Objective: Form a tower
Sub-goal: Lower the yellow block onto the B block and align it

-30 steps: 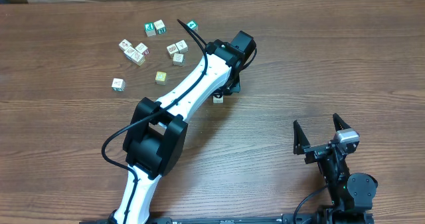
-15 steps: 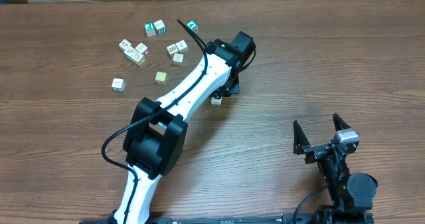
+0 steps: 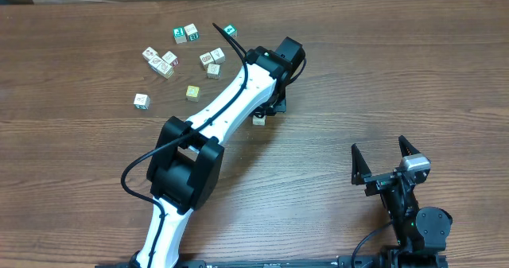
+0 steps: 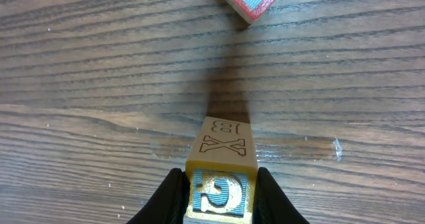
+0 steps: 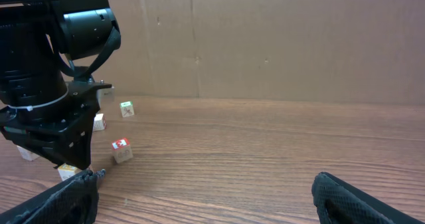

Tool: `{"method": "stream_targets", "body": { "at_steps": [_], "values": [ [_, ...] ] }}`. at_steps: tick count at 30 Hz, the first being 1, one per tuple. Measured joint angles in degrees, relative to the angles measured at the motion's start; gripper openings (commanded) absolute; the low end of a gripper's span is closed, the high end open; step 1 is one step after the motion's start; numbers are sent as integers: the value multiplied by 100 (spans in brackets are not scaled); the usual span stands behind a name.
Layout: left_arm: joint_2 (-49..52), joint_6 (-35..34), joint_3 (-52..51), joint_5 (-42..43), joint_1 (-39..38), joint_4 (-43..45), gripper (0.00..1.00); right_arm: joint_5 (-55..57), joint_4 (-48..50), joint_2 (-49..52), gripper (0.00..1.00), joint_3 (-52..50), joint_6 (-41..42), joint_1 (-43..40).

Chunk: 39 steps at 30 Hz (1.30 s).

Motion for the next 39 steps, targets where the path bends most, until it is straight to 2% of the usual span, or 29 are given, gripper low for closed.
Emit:
{"method": "stream_targets", "body": {
  "at_steps": [18,39],
  "values": [
    [0,160,0,2,4,0,16,-2,0,0,100,0,-2,0],
    [0,452,0,0,4,9,12,-2,0,0,100,0,0,0]
  ]
}}
